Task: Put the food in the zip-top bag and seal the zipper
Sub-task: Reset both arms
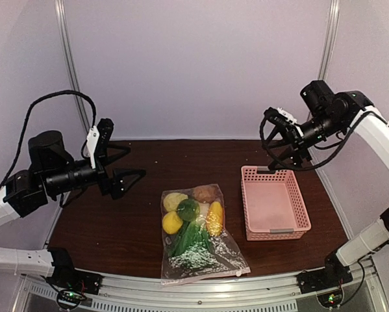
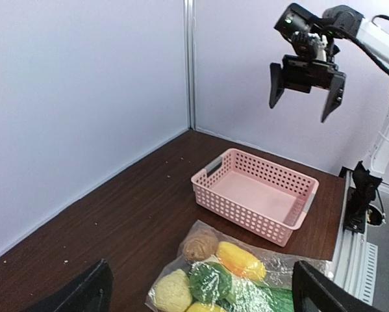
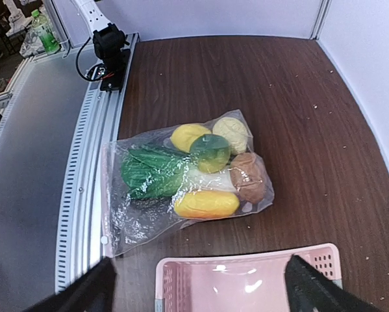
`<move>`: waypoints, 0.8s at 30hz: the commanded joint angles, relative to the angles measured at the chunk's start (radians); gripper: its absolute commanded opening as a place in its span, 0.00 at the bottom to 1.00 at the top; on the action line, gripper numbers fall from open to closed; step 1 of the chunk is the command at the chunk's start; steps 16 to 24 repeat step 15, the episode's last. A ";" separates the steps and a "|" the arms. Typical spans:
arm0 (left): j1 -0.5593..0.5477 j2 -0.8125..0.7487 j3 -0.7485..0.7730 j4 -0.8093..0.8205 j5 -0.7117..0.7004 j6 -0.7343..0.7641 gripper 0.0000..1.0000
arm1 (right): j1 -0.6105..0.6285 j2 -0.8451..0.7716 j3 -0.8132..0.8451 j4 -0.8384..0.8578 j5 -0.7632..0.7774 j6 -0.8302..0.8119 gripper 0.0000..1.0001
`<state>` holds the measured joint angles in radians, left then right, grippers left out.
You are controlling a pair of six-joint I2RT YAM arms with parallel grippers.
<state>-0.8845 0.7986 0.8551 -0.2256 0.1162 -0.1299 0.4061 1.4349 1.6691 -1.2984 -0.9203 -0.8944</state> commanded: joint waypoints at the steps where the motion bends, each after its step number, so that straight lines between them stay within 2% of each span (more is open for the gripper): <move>1: 0.000 0.089 0.086 -0.019 -0.203 0.061 0.98 | -0.089 -0.093 -0.072 0.063 0.021 0.183 0.99; 4: 0.002 0.152 0.100 -0.012 -0.446 0.003 0.98 | -0.199 -0.202 -0.245 0.487 0.192 0.567 1.00; 6: 0.004 0.177 0.101 0.010 -0.523 -0.008 0.98 | -0.289 -0.270 -0.324 0.654 0.268 0.678 1.00; 10: 0.010 0.191 0.104 0.049 -0.563 -0.031 0.98 | -0.311 -0.427 -0.475 0.916 0.535 0.869 1.00; 12: 0.010 0.192 0.106 0.060 -0.558 -0.038 0.98 | -0.311 -0.435 -0.486 0.927 0.595 0.893 0.99; 24: 0.010 0.192 0.100 0.070 -0.531 -0.032 0.98 | -0.312 -0.412 -0.487 0.888 0.599 0.894 1.00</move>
